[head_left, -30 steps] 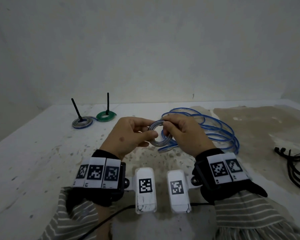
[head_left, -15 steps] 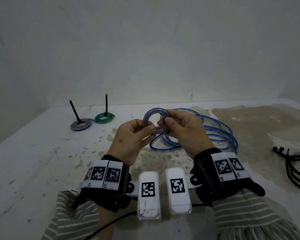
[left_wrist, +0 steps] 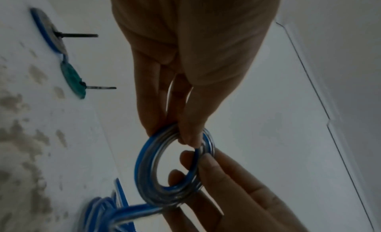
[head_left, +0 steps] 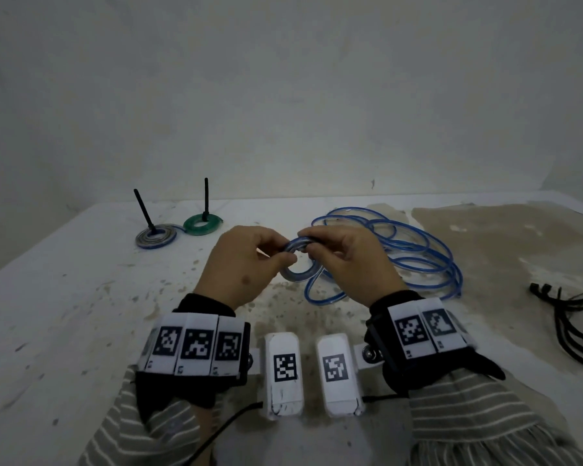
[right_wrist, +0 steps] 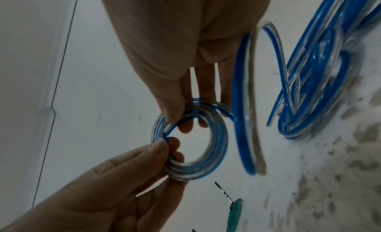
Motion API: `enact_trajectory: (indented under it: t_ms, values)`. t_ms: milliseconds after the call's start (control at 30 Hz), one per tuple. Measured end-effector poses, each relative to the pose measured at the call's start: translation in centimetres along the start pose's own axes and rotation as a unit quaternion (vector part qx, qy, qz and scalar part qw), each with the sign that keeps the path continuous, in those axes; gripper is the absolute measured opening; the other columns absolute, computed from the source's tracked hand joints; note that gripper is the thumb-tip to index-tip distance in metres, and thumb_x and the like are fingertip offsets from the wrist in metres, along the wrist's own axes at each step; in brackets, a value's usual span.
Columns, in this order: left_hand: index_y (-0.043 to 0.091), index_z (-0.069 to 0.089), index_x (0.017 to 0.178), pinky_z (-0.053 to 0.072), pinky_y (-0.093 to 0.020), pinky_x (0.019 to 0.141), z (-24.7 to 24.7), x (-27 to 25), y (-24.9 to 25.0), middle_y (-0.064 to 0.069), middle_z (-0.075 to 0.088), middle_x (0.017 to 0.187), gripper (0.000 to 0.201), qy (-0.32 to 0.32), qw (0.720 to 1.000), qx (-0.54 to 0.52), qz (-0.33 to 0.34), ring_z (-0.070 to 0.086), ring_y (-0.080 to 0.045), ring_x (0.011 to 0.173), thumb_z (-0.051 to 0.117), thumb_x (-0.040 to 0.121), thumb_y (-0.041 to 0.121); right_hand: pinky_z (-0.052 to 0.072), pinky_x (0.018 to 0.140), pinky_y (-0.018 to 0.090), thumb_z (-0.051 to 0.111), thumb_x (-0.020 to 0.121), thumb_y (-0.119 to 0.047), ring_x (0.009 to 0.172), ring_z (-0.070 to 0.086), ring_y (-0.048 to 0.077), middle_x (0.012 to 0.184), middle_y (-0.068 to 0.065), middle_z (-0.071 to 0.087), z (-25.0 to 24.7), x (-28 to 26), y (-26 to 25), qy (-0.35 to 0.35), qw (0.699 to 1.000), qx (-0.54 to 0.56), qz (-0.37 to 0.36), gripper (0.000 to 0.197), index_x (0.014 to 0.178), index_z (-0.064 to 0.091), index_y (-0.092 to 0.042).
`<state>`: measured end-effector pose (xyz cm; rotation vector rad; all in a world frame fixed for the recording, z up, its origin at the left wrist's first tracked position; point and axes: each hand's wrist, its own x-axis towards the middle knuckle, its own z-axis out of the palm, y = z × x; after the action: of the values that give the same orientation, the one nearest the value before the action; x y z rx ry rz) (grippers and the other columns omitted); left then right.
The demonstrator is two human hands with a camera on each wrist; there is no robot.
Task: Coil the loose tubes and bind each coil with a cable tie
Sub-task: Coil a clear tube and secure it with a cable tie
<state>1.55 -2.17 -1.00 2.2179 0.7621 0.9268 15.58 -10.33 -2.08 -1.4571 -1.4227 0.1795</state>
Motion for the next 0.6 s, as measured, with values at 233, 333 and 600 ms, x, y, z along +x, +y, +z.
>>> enact_trajectory:
  t_ms: [233, 333, 600]
  values:
    - [0.013, 0.067, 0.079, 0.053, -0.018, 0.059, 0.4, 0.1, 0.1, -0.010, 0.065, 0.073, 0.010, 0.070, 0.962, -0.256, -0.070, 0.063, -0.007, 0.059, 0.064, 0.083, 0.005, 0.050, 0.084, 0.028, 0.049, 0.093, -0.007, 0.091, 0.060, 0.007, 0.102, -0.008, 0.062, -0.6, 0.4, -0.1, 0.007, 0.994, 0.093, 0.058, 0.027, 0.116, 0.057, -0.018]
    - [0.012, 0.065, 0.079, 0.052, -0.016, 0.057, 0.7, 0.2, 0.0, -0.010, 0.064, 0.075, 0.012, 0.087, 0.944, -0.303, -0.093, 0.062, -0.005, 0.058, 0.061, 0.085, 0.003, 0.049, 0.080, 0.021, 0.048, 0.092, -0.002, 0.081, 0.058, -0.004, 0.091, -0.013, 0.059, -0.5, 0.4, 0.0, 0.009, 0.991, 0.122, 0.055, 0.024, 0.104, 0.054, -0.022]
    - [0.011, 0.059, 0.079, 0.053, -0.017, 0.060, 2.0, 0.1, 0.7, 0.000, 0.063, 0.070, 0.011, 0.076, 0.895, -0.419, -0.131, 0.061, -0.006, 0.063, 0.056, 0.087, 0.004, 0.055, 0.075, 0.024, 0.046, 0.093, -0.002, 0.078, 0.063, 0.009, 0.088, -0.002, 0.065, -0.5, 0.4, -0.3, 0.041, 0.975, 0.203, 0.077, 0.021, 0.099, 0.056, -0.020]
